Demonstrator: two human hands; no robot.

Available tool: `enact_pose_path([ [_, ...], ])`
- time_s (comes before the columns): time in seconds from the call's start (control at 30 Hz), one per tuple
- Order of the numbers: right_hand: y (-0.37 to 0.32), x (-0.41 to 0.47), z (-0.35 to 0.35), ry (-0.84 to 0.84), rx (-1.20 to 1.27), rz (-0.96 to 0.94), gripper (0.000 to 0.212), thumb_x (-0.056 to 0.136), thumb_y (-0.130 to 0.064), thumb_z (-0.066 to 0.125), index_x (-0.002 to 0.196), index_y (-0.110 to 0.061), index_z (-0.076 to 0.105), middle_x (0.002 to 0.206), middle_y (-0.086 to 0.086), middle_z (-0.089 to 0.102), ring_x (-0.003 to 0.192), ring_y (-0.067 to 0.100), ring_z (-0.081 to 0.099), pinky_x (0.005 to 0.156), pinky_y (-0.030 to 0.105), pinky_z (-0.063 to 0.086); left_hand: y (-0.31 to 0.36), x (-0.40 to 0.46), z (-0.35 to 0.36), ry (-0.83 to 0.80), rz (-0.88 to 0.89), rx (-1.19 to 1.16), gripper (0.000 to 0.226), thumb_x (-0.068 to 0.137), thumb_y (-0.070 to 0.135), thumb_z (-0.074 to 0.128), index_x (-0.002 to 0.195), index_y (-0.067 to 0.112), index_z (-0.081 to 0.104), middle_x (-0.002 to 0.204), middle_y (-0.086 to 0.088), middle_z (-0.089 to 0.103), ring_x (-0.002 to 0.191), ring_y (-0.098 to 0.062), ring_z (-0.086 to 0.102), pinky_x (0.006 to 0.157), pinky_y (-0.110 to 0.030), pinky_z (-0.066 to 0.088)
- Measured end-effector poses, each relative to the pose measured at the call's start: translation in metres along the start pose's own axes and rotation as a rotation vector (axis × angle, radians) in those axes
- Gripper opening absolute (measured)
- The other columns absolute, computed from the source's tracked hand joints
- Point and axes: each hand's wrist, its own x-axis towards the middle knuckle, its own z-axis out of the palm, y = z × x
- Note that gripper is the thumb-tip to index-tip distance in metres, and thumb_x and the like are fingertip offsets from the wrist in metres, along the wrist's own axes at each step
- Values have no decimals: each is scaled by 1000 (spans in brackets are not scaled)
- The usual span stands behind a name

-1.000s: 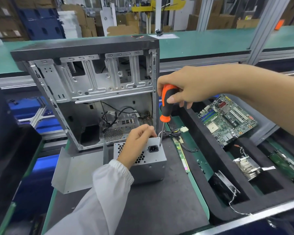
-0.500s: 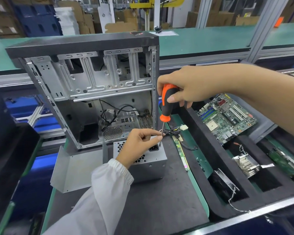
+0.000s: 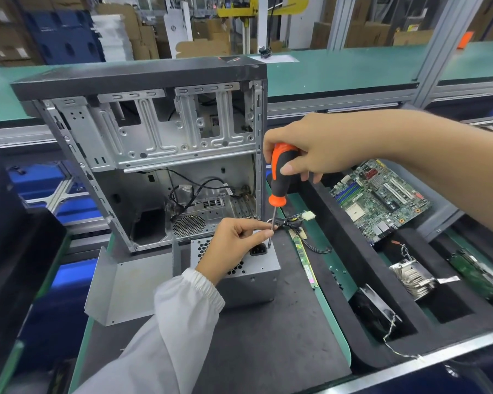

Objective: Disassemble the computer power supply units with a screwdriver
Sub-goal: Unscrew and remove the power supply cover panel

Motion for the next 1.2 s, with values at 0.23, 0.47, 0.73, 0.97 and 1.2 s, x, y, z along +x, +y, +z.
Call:
enact_pose_path([
  [0.23,0,1,1,11,-13,-9,12,95,-21,56,105,-26,51,64,-38,58,49,-1,63,55,21,50,-5,1,1,6,-8,-14,13,87,21,73,98,24,79,51,9,17,56,-16,20,73,-34,38],
  [0.47,-3,2,5,58,-65,-10,9,94,-25,56,102,-25,52,65,-7,64,50,8,66,67,34,56,-6,2,1,8,4,-2,10,87,21,73,93,26,79,52,5,20,54,-12,26,66,-26,41],
  [0.73,-5,0,10,221,-297,41,46,86,-63,51,74,-20,40,52,0,55,50,16,57,50,30,38,-6,0,2,-3,15,-13,13,89,18,71,90,28,79,52,10,17,53,-12,18,80,-35,44],
  [0.97,-10,1,11,151,-258,41,39,90,-56,52,82,-20,38,58,2,59,51,17,61,52,29,40,-6,1,-1,-24,-17,-36,12,91,16,69,98,13,78,52,9,18,52,-10,20,72,-27,43],
  [1.2,-12,8,0,-49,-165,12,18,93,-37,58,99,-25,45,63,-4,63,43,5,60,64,29,52,-2,0,-2,-63,-4,-45,17,91,18,68,104,14,77,57,-1,16,54,-11,19,62,-14,36],
])
